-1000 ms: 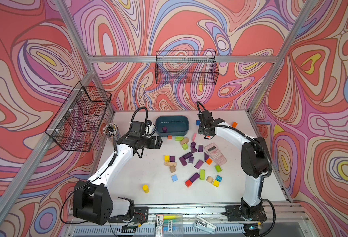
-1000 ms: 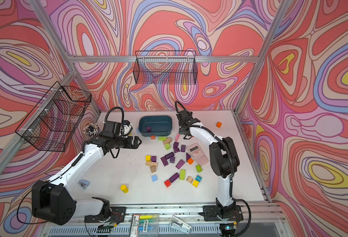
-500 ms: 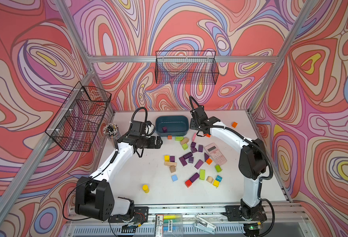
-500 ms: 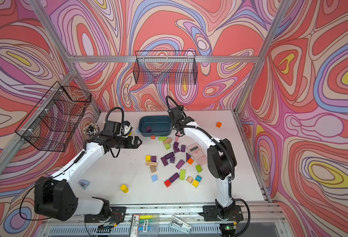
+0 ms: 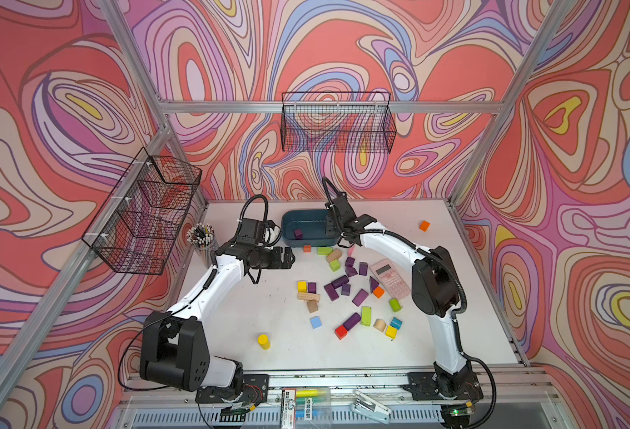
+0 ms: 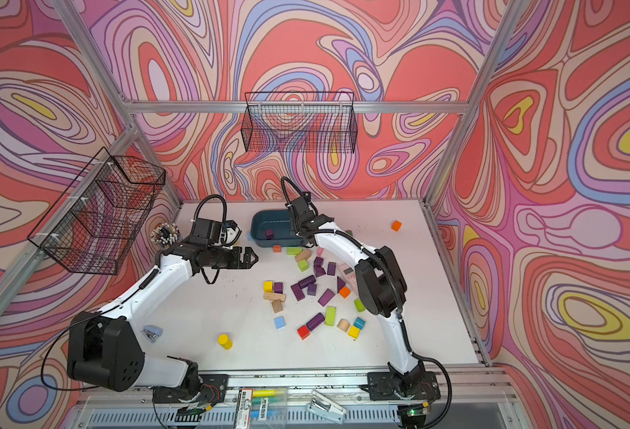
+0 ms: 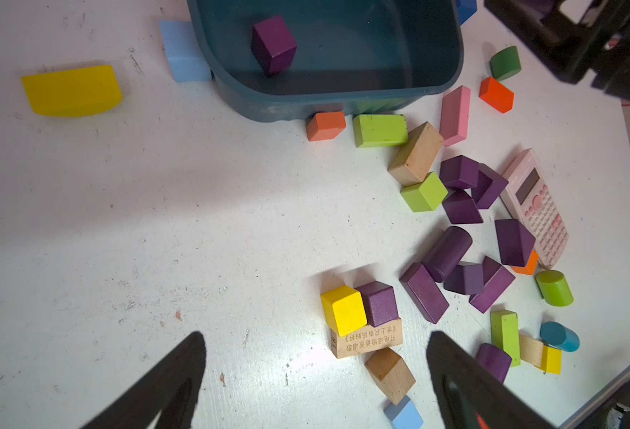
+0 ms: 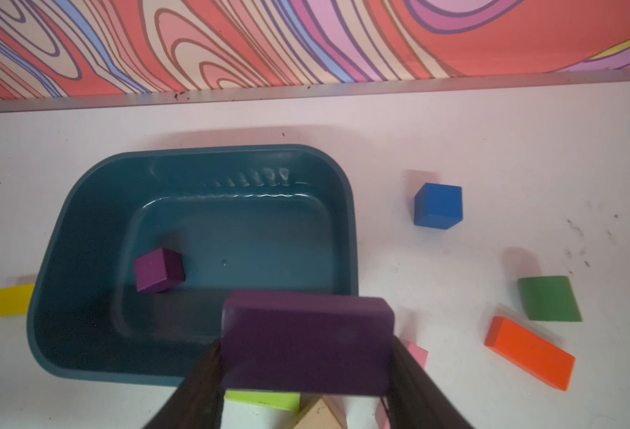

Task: Pick purple bricks into the storage bin
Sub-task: Place the building block in the storage box.

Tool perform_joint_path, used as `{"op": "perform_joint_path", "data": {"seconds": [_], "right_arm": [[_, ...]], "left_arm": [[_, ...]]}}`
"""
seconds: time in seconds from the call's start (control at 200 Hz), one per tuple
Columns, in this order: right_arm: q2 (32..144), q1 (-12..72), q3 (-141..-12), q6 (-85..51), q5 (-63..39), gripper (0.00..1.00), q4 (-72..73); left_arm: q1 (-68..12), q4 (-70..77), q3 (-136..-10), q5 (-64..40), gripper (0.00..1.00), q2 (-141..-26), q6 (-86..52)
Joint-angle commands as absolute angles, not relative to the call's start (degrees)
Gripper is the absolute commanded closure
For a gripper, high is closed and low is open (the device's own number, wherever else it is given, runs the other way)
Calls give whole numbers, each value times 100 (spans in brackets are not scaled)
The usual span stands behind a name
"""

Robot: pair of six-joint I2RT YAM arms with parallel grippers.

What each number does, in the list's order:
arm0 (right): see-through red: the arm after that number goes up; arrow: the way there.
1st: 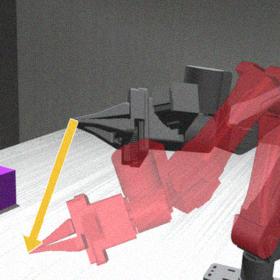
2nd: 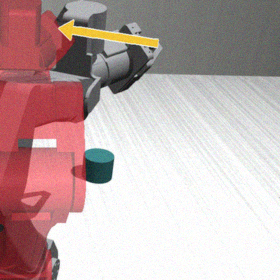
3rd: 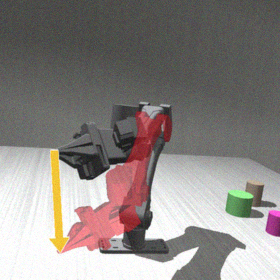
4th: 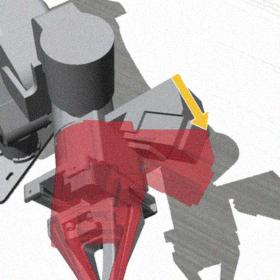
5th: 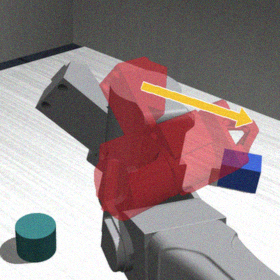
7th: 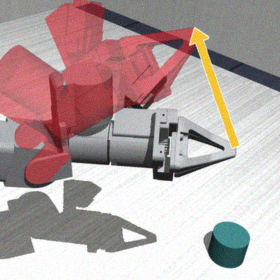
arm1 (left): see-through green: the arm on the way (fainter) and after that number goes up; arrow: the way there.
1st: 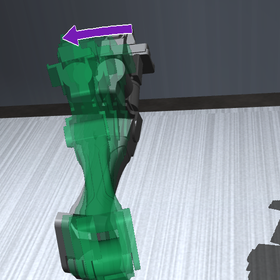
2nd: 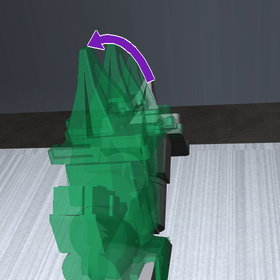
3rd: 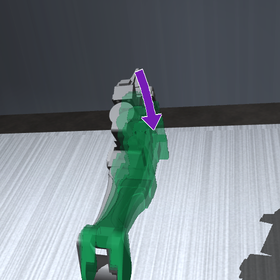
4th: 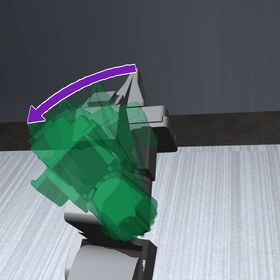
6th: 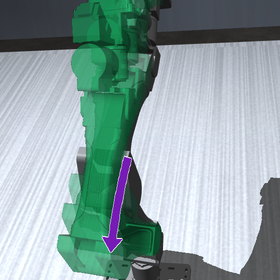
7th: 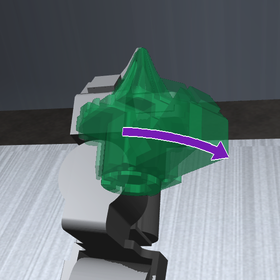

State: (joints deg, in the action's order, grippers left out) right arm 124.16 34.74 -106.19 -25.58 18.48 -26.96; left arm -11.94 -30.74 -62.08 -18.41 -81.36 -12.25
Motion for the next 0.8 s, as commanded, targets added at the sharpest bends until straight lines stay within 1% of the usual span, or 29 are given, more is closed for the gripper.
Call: {"op": "perform_joint_path", "data": {"seconds": [0.0, 0.561, 0.796], "right_arm": [[12633, 3519, -10836, -2405, 1723, 50, -2262], [13446, 3524, -11010, -2069, 1503, 50, -1345], [13695, 3529, -11153, -2019, 1408, 50, -1223]], "left_arm": [[-1153, -3225, -6385, -1880, 4, -8174, -1274], [-1157, -3196, -6355, -1933, 4, -8218, -1301], [-1158, -3190, -6362, -1906, 4, -8217, -1292]]}}
